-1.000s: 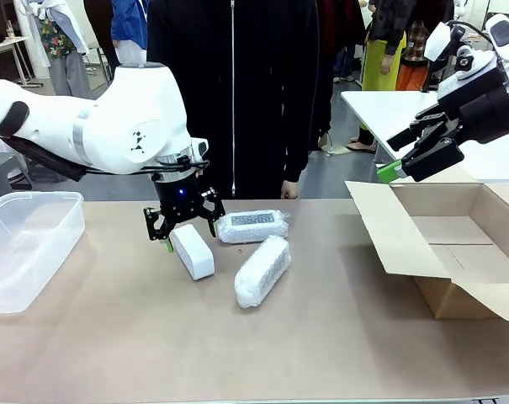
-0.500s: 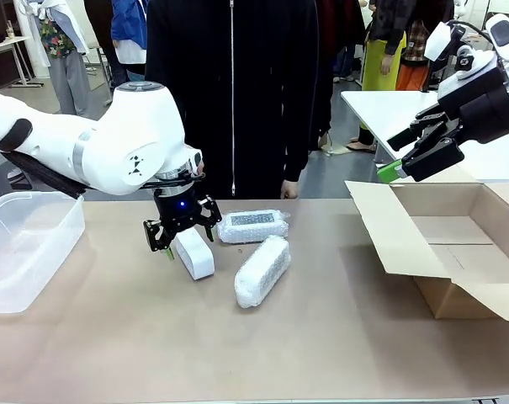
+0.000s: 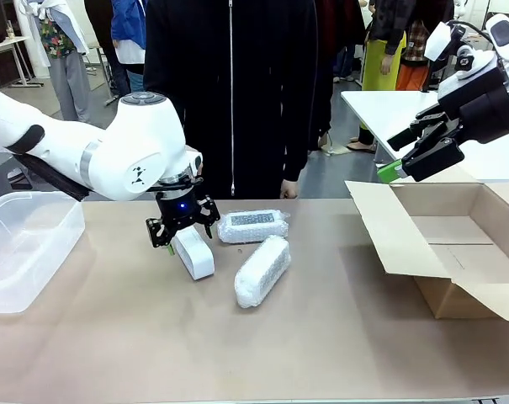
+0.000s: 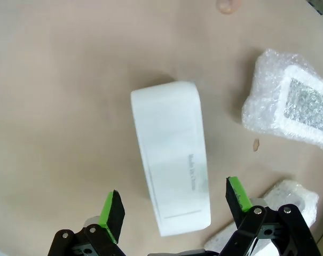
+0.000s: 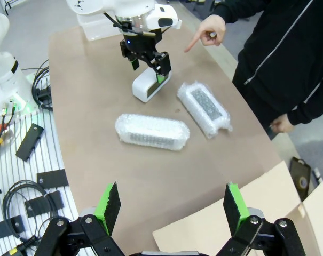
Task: Separate and place wrapped and unwrapped clocks.
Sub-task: Pick up the Digital clock indicated by the person.
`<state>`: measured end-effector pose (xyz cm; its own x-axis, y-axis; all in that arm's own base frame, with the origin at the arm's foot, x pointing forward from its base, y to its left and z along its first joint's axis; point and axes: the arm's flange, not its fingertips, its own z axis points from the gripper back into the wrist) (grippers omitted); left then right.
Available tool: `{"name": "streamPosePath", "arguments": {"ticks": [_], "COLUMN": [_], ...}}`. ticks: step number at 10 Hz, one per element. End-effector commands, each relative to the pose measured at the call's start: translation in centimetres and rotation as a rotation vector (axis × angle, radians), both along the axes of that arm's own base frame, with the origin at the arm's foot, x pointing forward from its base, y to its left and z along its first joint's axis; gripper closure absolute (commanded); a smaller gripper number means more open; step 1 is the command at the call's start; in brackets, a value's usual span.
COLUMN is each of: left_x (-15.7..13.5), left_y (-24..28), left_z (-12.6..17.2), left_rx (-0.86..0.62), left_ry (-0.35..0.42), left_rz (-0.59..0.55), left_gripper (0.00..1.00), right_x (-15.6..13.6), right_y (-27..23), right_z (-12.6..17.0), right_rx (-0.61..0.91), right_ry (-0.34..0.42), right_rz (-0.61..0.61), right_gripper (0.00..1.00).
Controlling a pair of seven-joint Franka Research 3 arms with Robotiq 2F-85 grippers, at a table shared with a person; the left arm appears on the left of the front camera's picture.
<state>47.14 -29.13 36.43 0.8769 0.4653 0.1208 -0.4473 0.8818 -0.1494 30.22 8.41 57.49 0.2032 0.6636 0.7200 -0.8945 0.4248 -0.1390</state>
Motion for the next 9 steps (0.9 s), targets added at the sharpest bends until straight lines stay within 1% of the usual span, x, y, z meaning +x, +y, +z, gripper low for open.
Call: {"name": "streamPosePath", "arguments": {"ticks": [1,3,8,9], "left_x": [1.4,2.1,1.9,2.0], "left_y": [-1.8,-2.2,-2.3,-2.2], "left_z": [-0.7,-1.3,-1.9,-1.9], "left_rx": [0.027,0.051,0.11,0.107], "left_ry": [-0.019,-0.006,0.048,0.06], "left_rz": [0.018,0.028,0.08,0.071], "left_gripper": [0.0,0.0,0.0,0.0], "right_x": [0.1,0.1,0.1,0.1], "right_y": [0.0,0.0,0.0,0.0], "right_z": [-0.1,-0.1,-0.1,-0.1], "right_rx": [0.019,0.019,0.019,0.019], "right_ry": [0.007,0.007,0.007,0.007], "right_rz": [0.016,0.016,0.016,0.016], "right_gripper": [0.0,0.0,0.0,0.0]}}
